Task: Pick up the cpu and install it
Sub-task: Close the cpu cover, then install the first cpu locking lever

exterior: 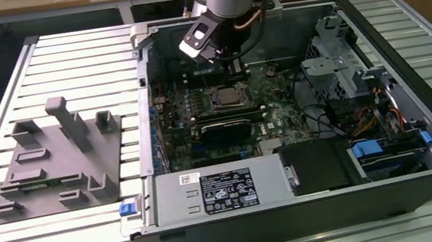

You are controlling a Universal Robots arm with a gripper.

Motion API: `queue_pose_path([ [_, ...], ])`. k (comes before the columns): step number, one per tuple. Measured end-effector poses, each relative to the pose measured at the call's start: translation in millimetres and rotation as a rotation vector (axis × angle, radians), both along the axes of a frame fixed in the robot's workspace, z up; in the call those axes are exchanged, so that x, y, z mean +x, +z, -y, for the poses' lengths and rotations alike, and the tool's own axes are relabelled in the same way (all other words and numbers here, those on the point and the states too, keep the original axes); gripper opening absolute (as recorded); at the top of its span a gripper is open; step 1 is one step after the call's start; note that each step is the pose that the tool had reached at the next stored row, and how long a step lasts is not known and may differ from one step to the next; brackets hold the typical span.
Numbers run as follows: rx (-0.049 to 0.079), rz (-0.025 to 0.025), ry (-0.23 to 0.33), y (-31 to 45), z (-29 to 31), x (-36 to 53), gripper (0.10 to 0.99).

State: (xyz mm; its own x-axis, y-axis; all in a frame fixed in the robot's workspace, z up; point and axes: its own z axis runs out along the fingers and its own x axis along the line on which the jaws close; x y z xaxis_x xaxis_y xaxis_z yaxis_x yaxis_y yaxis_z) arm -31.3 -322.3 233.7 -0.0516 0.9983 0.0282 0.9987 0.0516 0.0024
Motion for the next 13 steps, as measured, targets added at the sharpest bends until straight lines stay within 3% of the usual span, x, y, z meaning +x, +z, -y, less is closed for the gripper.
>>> queue_pose_path([
  [6, 0.0, -0.0001, 0.0, -0.9, 0.0, -5.7, 0.106],
  [13, 0.0, 0.0, 0.0, -1.2, 0.0, -6.0, 0.106],
])
